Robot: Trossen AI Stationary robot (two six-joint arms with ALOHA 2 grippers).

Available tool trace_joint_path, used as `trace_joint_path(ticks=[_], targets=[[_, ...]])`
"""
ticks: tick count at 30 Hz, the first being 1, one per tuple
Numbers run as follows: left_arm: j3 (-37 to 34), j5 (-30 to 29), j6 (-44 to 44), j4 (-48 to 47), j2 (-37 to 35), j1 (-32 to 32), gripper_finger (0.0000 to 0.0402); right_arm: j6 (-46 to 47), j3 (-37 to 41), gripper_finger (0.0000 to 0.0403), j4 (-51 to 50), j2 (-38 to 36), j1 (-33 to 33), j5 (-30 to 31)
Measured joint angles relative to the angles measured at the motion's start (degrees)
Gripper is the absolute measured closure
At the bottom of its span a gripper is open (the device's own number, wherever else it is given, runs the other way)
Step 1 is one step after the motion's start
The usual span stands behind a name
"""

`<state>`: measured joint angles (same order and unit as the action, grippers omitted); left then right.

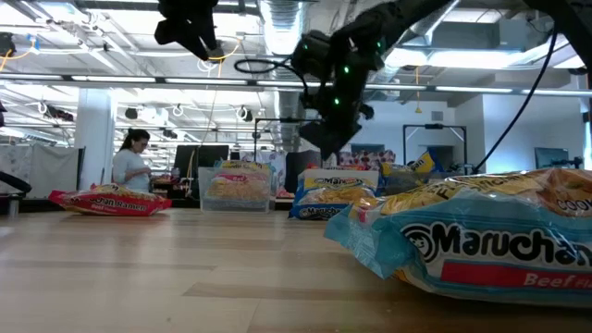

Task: Sort Maruchan noodles
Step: Put the red noodle pack into the white bin, then put the blue noodle pack into the black bin

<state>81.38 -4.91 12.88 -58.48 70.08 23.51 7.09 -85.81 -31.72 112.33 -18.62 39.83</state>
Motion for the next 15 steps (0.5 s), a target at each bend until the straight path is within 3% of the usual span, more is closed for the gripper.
trace_joint_path(ticks=[7, 15], targets=[[0.0, -0.3, 2.2, -4.5, -0.3, 0.0, 0.0237, 0.5, -8.3, 0.0201, -12.7, 0.0, 1.5, 0.0], [0.0, -7.0, 1.6, -8.9, -3.8, 0.0, 0.0237, -4.3, -12.8, 0.0208, -24.4, -0.8, 2.0, -2.3]])
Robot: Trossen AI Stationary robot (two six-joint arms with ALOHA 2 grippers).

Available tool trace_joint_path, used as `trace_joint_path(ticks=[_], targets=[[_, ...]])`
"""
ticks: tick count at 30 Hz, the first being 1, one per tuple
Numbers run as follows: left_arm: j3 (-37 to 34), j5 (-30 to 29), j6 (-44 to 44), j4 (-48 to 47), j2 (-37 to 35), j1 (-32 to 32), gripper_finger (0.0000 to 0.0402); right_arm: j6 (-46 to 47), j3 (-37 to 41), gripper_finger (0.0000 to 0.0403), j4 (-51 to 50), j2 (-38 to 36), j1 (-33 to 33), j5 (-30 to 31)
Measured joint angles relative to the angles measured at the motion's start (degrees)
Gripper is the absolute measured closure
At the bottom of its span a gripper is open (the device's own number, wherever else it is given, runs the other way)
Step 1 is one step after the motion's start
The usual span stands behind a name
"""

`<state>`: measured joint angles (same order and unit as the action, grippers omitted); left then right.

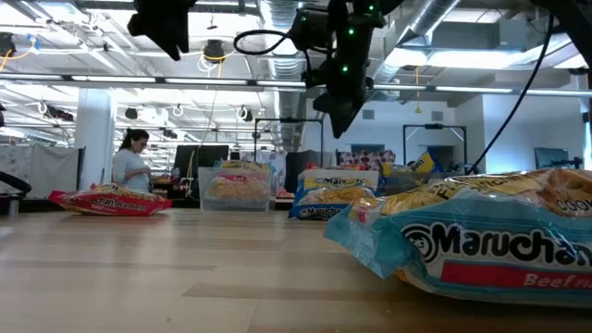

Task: Sort Maruchan noodles
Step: Put the blue noodle pack into the black bin

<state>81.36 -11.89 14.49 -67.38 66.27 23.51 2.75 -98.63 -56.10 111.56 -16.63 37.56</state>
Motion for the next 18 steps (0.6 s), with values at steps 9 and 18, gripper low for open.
trace_joint_path(ticks=[9, 18], targets=[[-3.0, 0.1, 4.7, -1.1, -7.7, -0.2, 0.0237, 0.8, -0.1, 0.0215, -12.8, -4.2, -3.8, -10.3], [-15.4, 5.3, 9.4, 8.1, -15.6, -0.3, 0.0237, 1.1, 1.6, 0.0216, -18.4, -9.4, -5.2, -20.3]])
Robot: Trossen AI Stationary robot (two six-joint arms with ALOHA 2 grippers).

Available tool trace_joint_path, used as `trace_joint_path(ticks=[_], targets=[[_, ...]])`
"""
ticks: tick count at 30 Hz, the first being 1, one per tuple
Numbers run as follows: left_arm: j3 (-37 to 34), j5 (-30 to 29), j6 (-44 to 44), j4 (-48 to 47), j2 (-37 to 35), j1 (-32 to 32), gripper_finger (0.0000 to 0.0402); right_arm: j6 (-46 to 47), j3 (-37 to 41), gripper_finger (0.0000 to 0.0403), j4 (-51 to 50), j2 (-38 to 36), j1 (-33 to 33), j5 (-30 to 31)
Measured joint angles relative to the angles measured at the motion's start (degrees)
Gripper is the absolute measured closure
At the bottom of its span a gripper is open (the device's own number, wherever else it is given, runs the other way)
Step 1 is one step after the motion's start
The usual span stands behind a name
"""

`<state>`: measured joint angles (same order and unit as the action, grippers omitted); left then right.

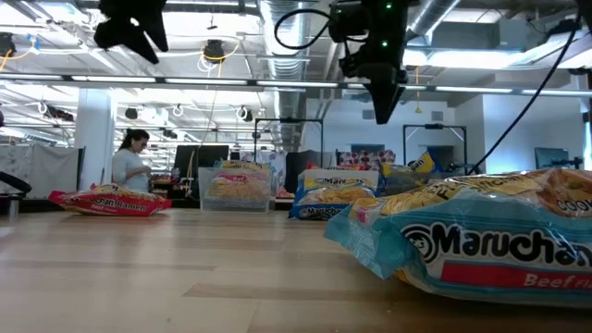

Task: Sort Maruchan noodles
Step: Put the blue noodle pack into the black bin

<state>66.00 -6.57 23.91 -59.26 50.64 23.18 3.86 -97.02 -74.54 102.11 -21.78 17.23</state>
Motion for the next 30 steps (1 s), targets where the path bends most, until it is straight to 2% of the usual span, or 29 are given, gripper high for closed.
trace_joint_path(ticks=[4, 8, 14, 18, 24, 30], targets=[[-5.0, 2.7, 0.9, 2.9, -1.9, 0.0, 0.0237, -0.7, 6.9, 0.0216, 1.8, -5.0, 0.0, -4.4], [-8.2, 3.3, 0.2, 3.3, -2.4, 0.0, 0.0237, -0.6, 15.9, 0.0216, 7.6, -11.1, -0.2, -7.8], [-10.0, 3.3, -0.1, 3.5, -2.3, 0.0, 0.0237, 4.1, 25.6, 0.0216, 12.1, -19.0, 0.0, -13.3], [-10.1, 3.2, -0.1, 3.8, -2.3, 0.0, 0.0237, 7.2, 30.2, 0.0216, 14.3, -22.6, 1.2, -14.4], [-10.1, 1.4, -0.2, 3.8, -2.3, 0.0, 0.0237, 6.9, 35.0, 0.0216, 14.9, -23.4, 3.2, -15.2], [-10.1, 1.4, -0.3, 3.7, -2.3, 0.0, 0.0237, 4.1, 35.8, 0.0216, 20.0, -19.8, 5.1, -16.0]])
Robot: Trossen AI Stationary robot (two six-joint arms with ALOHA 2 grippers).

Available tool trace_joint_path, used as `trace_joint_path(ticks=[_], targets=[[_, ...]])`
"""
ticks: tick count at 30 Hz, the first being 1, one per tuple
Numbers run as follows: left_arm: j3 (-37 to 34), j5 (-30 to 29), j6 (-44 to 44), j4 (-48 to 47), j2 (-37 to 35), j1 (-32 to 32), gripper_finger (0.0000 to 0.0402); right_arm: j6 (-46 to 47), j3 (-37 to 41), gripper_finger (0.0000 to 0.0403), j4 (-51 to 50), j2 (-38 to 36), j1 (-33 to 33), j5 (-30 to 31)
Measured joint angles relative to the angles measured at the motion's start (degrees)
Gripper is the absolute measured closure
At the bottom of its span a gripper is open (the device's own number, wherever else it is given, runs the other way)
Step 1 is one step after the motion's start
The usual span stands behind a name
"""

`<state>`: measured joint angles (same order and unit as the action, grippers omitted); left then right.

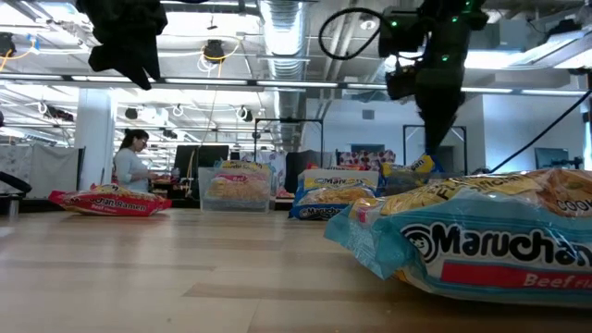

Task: Sort Maruchan noodles
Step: Put the blue noodle pack into the black bin

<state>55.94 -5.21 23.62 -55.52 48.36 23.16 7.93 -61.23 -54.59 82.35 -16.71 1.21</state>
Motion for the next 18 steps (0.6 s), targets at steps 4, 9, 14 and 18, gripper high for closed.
trace_joint_path(ticks=[4, 9, 14, 18], targets=[[0.0, 0.0, -1.8, 0.0, 0.0, 0.0, 0.0237, -3.3, 0.0, 0.0217, 7.0, 2.5, 1.6, -0.6], [0.0, -0.1, -1.9, 0.0, 0.0, 0.0, 0.0237, -9.0, 0.0, 0.0217, 15.1, 5.0, 3.8, -1.2], [0.0, -0.1, -1.9, 0.0, 0.0, 0.0, 0.0237, -15.7, 0.0, 0.0217, 22.8, 7.4, 5.1, -1.2], [0.0, -0.1, -1.9, 0.0, 0.0, 0.0, 0.0237, -20.7, 0.0, 0.0217, 26.4, 10.0, 5.9, -1.2]])
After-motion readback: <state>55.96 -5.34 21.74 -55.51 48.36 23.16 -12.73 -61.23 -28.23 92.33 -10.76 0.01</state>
